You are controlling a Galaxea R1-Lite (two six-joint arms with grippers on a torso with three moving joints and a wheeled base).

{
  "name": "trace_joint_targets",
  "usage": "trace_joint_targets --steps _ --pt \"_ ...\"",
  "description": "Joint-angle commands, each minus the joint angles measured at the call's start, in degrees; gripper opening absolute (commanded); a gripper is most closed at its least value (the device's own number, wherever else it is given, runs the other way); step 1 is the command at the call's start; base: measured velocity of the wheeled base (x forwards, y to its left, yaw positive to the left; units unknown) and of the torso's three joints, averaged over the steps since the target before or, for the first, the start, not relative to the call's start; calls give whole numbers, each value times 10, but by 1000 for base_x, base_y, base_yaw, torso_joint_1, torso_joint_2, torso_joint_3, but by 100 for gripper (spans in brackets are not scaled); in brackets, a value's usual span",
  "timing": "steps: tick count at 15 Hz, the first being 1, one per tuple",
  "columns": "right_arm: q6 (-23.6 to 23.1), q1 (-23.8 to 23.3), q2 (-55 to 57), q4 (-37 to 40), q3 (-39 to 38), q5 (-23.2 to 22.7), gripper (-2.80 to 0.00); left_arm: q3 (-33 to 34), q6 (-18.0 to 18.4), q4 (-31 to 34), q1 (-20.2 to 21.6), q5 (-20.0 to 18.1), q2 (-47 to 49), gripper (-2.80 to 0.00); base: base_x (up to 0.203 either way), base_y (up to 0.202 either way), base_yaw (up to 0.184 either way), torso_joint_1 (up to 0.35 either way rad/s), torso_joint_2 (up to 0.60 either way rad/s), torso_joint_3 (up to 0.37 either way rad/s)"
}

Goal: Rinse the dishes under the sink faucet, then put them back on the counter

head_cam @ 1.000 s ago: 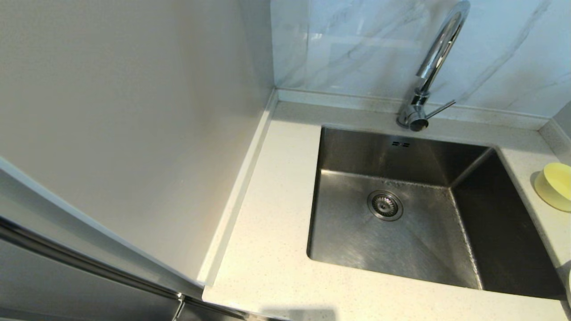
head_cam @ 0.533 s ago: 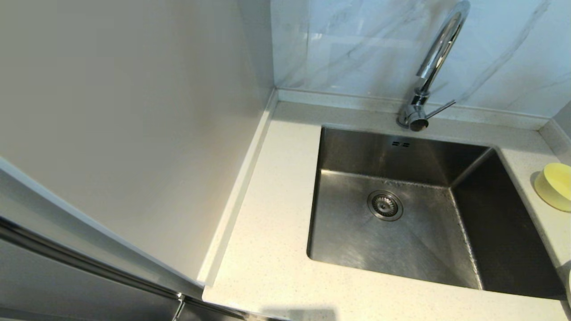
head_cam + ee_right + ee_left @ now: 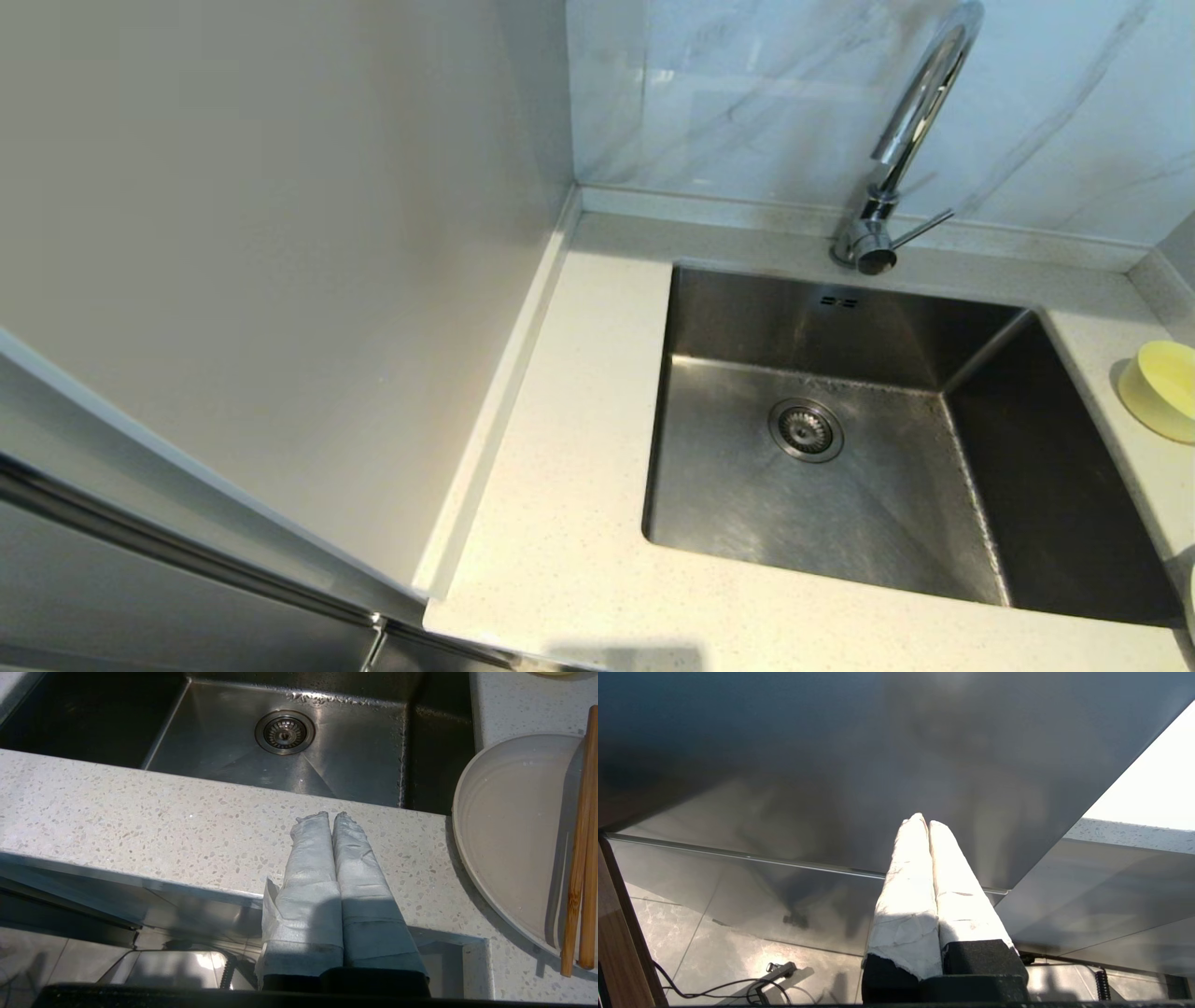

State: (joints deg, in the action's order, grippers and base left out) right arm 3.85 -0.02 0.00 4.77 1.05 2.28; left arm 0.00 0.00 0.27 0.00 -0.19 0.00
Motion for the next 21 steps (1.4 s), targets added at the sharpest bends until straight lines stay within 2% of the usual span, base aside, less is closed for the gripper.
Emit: trace_joint_targets --steps 1,21 --pt "0 0 1 0 0 0 -280 0 0 0 0 0 0 -280 0 0 0 0 0 0" --pt "0 0 1 1 0 0 -280 0 0 0 0 0 0 -280 0 0 0 0 0 0"
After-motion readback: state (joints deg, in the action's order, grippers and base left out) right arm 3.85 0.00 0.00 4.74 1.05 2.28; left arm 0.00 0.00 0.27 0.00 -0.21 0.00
